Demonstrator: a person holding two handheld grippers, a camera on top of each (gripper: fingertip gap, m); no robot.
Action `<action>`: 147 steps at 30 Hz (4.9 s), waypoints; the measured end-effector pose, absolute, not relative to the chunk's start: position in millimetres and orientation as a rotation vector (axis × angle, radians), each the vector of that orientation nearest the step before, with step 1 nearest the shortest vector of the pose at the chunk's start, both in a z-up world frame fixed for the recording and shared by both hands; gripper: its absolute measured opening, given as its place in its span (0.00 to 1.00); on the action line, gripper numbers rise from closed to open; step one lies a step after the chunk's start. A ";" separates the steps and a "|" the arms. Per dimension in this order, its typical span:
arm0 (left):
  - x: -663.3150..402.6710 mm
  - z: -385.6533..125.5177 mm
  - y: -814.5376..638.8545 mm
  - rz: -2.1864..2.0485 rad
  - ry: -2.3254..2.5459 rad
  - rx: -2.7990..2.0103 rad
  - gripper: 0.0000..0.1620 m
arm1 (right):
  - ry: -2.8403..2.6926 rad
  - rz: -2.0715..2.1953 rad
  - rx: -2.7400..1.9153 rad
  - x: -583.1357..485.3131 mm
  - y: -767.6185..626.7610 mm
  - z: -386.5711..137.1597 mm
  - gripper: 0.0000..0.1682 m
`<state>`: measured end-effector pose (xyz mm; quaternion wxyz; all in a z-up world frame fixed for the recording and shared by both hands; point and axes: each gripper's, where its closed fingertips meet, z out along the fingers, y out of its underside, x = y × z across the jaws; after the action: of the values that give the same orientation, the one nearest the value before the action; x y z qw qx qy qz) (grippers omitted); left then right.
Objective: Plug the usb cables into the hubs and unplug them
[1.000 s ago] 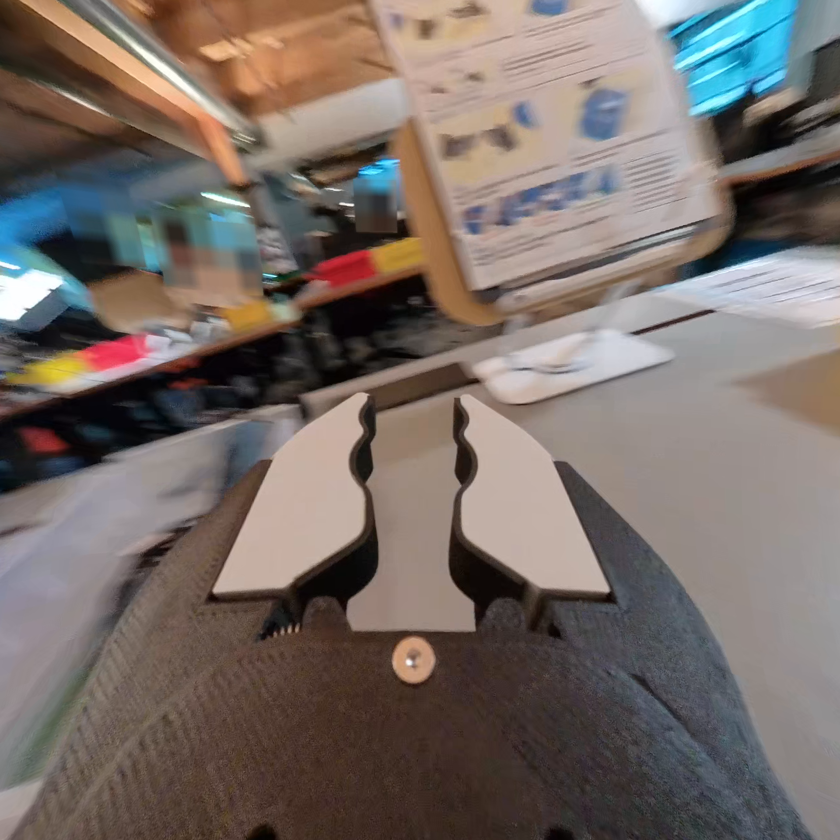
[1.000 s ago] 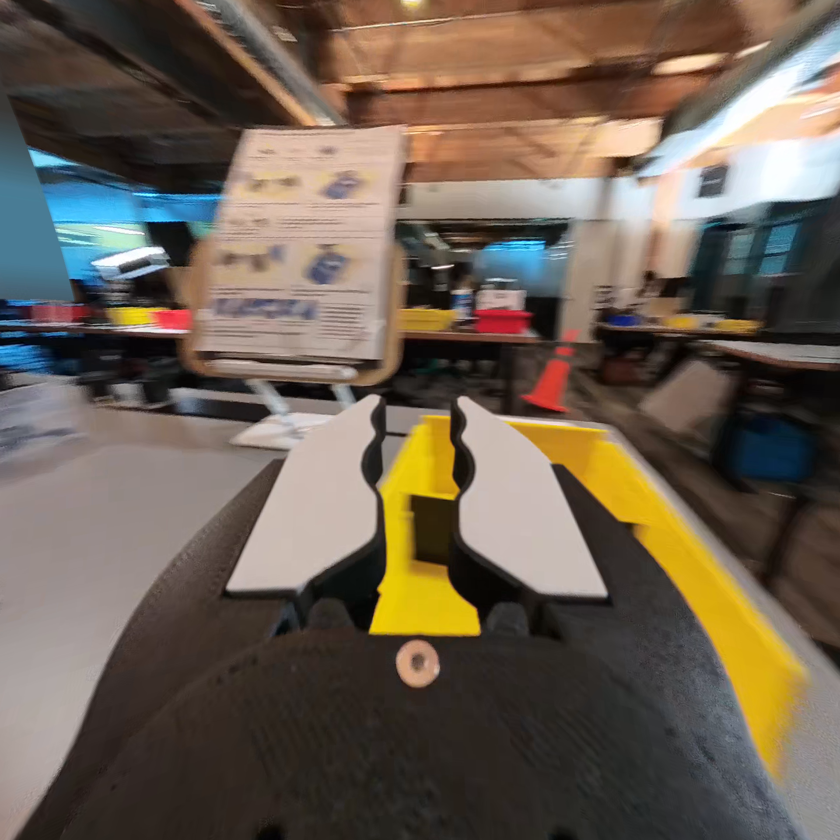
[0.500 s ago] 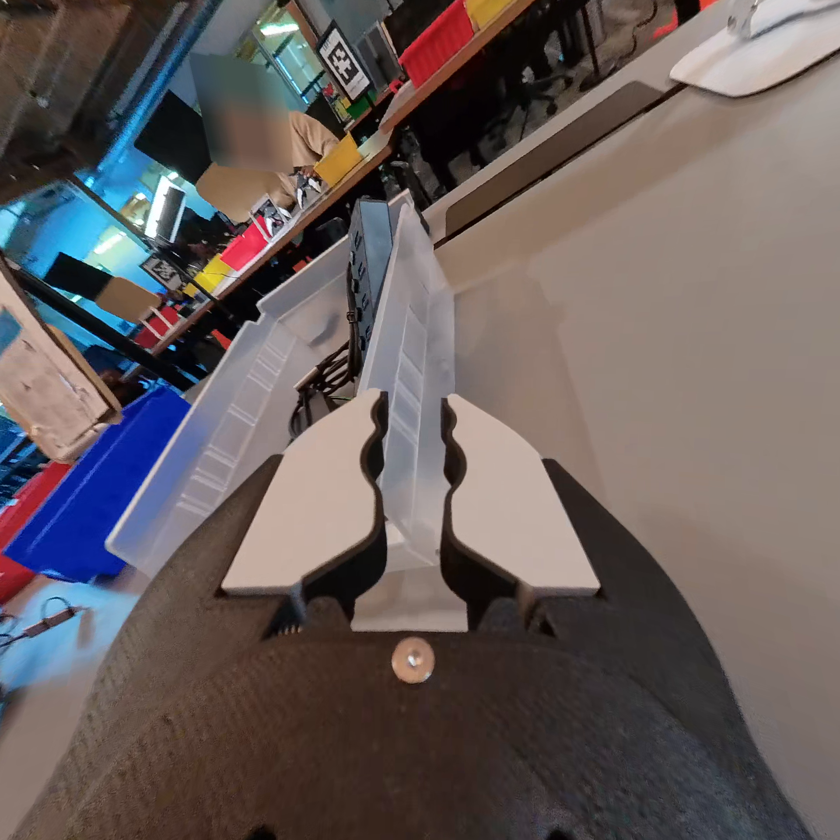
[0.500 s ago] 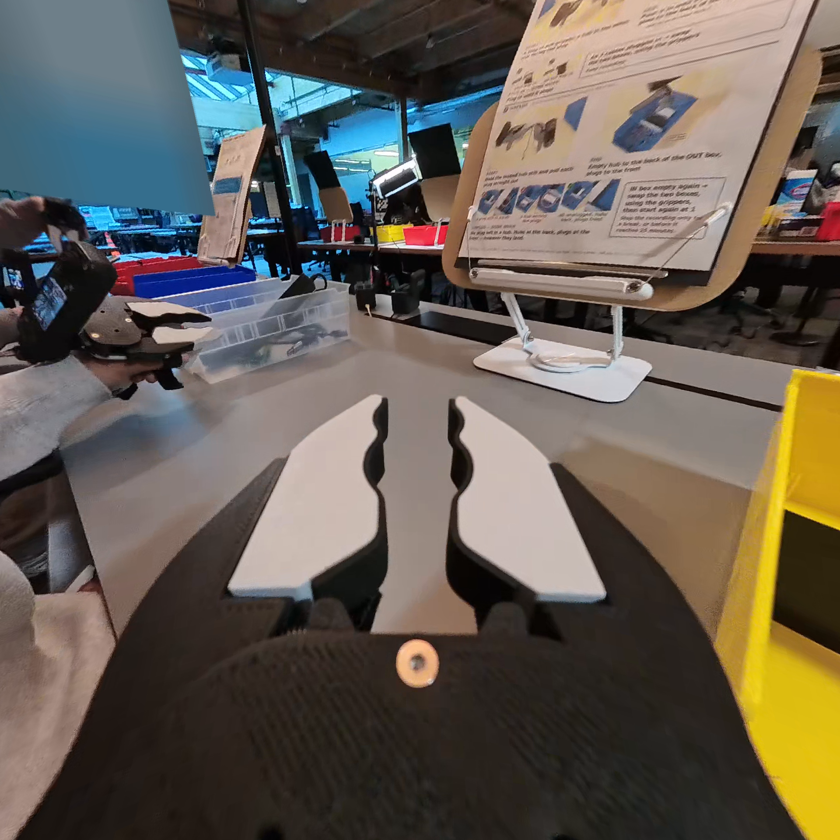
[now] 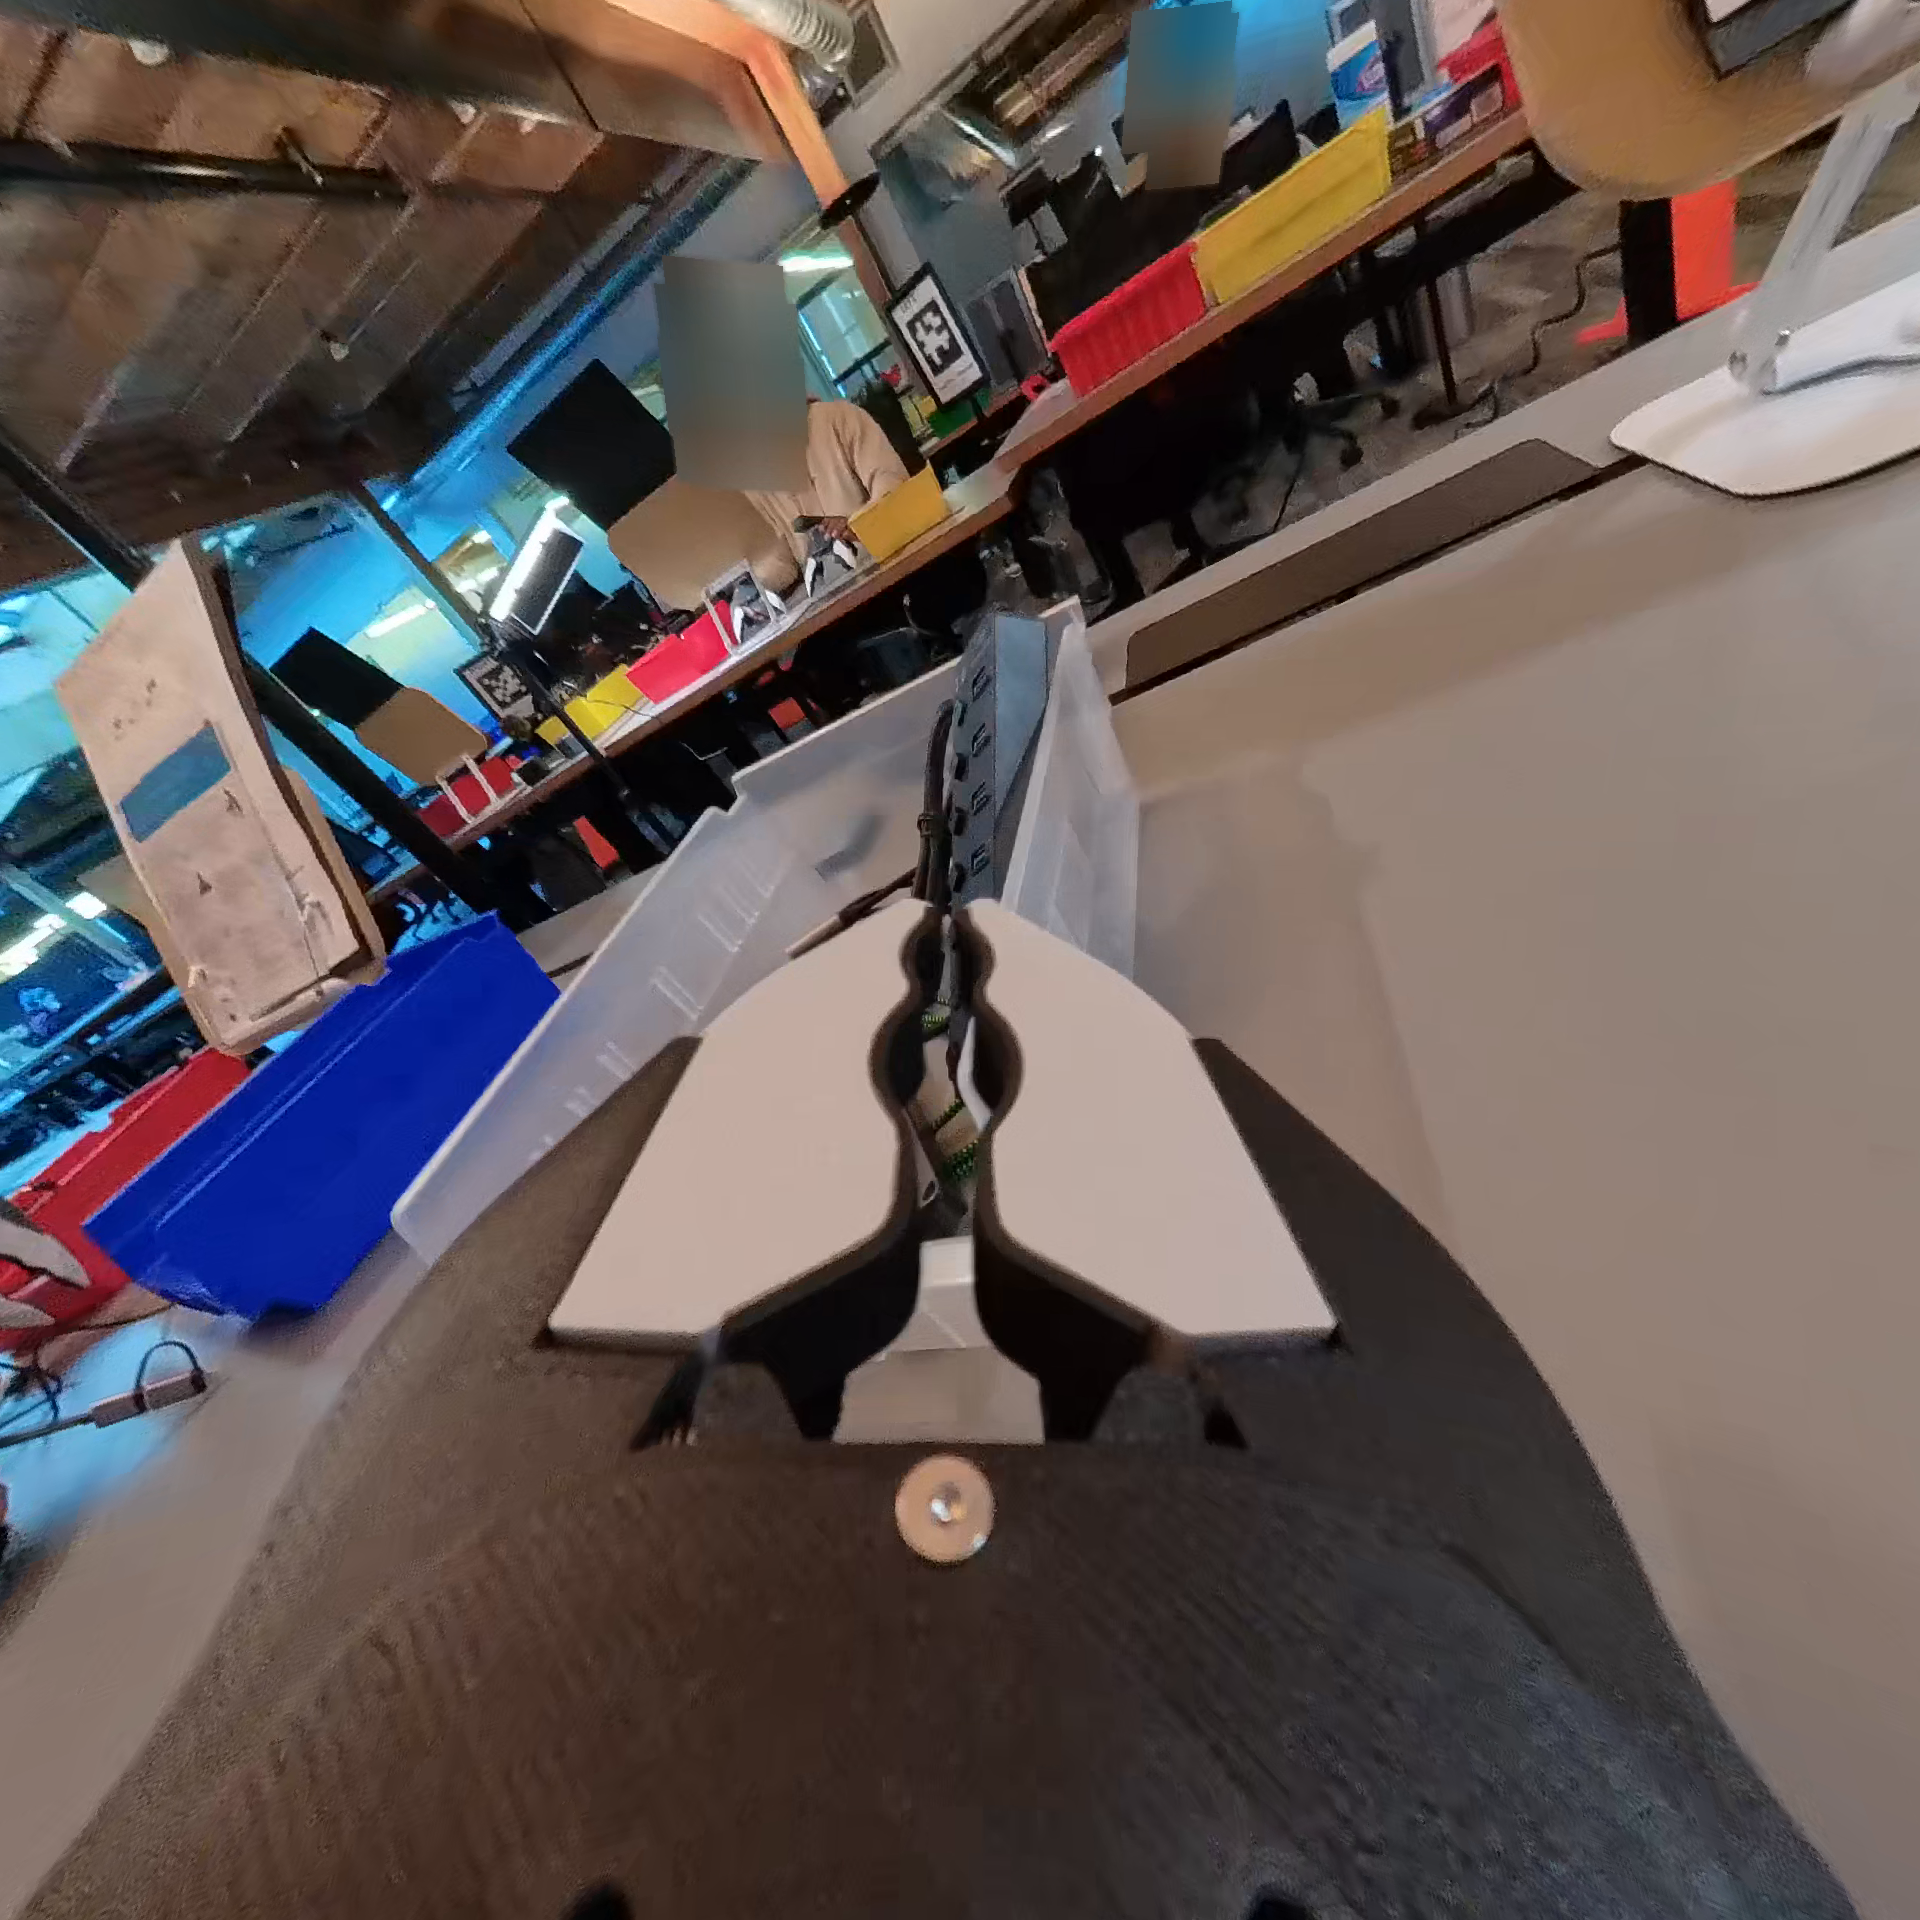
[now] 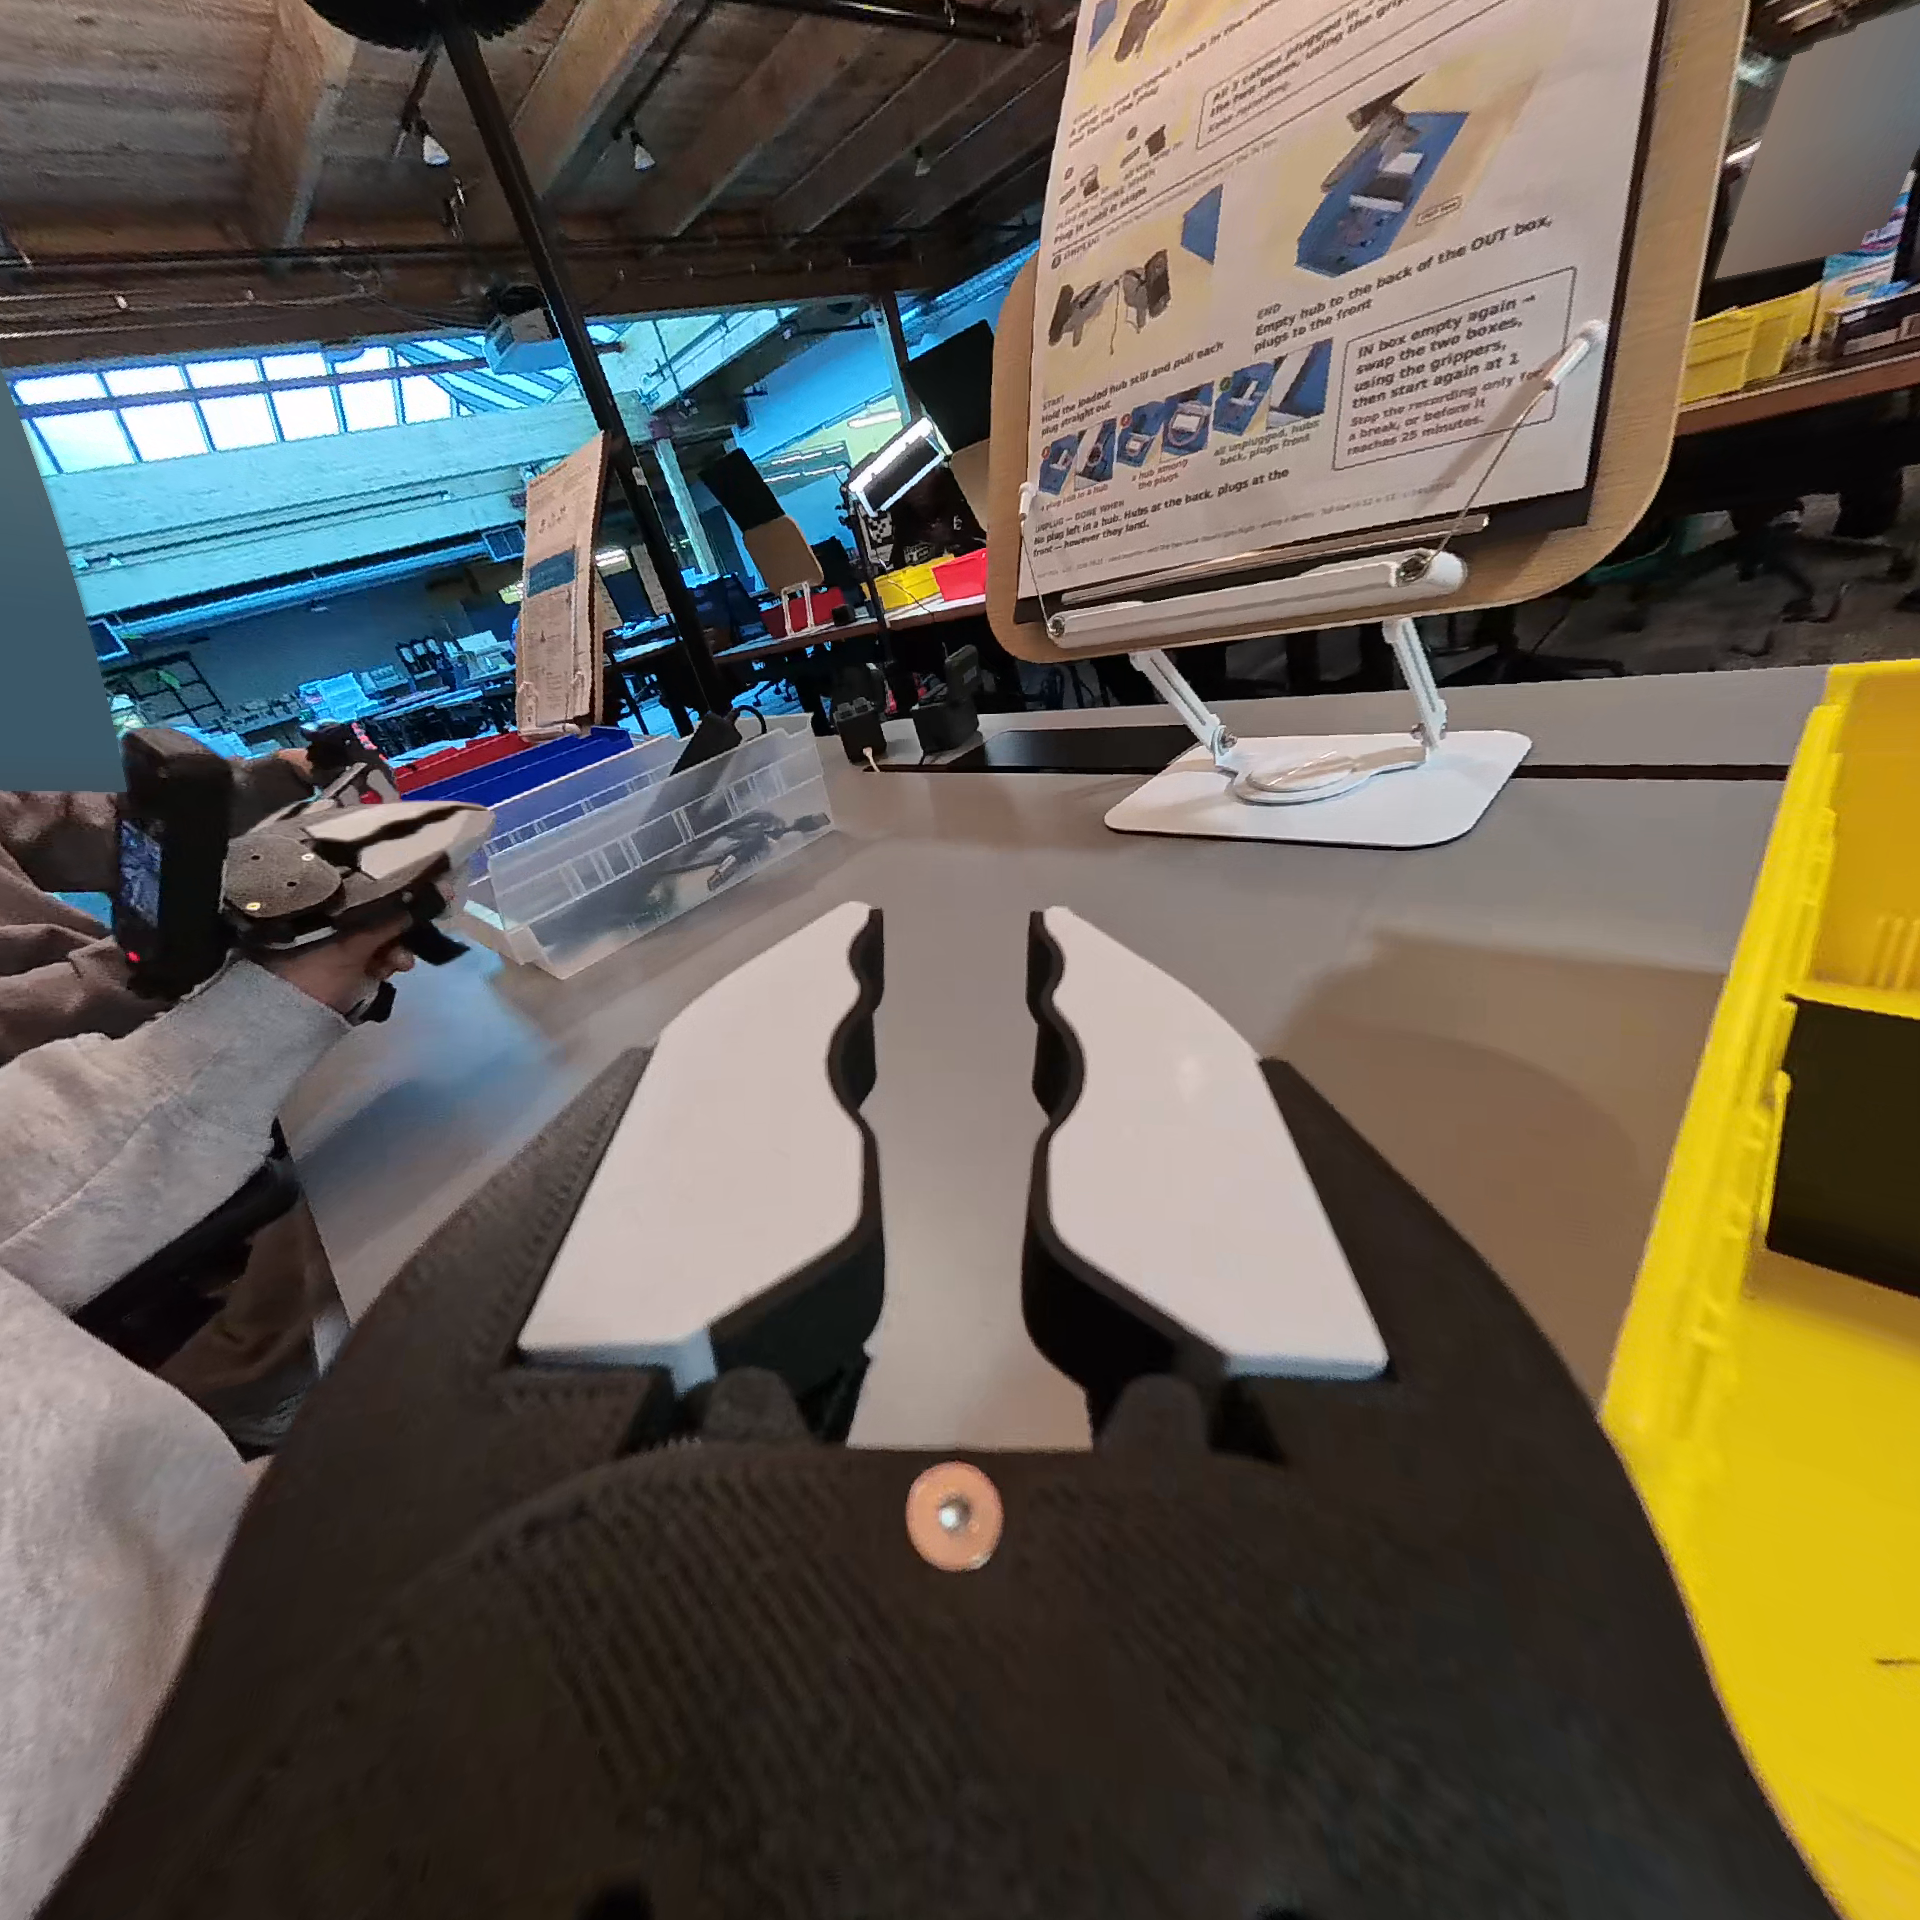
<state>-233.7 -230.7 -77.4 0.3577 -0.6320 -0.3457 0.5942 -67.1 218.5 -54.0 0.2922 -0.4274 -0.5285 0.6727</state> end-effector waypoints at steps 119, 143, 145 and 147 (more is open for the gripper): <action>-223.8 -169.9 -331.0 0.133 -1.013 -2.790 0.57 | -1.204 2.121 -1.481 -69.6 232.9 -67.4 0.16; -280.5 95.5 -287.3 1.211 -0.867 -1.827 0.37 | -1.157 2.169 -1.557 -70.3 240.1 -76.2 0.17; -268.3 107.1 -254.5 1.096 -0.827 -1.737 0.37 | -1.170 2.168 -1.542 -69.0 237.9 -74.4 0.17; -253.0 105.6 -212.4 0.962 -0.760 -1.693 0.36 | -1.206 2.152 -1.508 -67.6 232.9 -72.1 0.17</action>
<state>-253.0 -212.4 105.6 0.5019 -0.7006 -0.3146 0.3979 -67.6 232.9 -72.1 0.1248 -0.5175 -0.4138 0.7385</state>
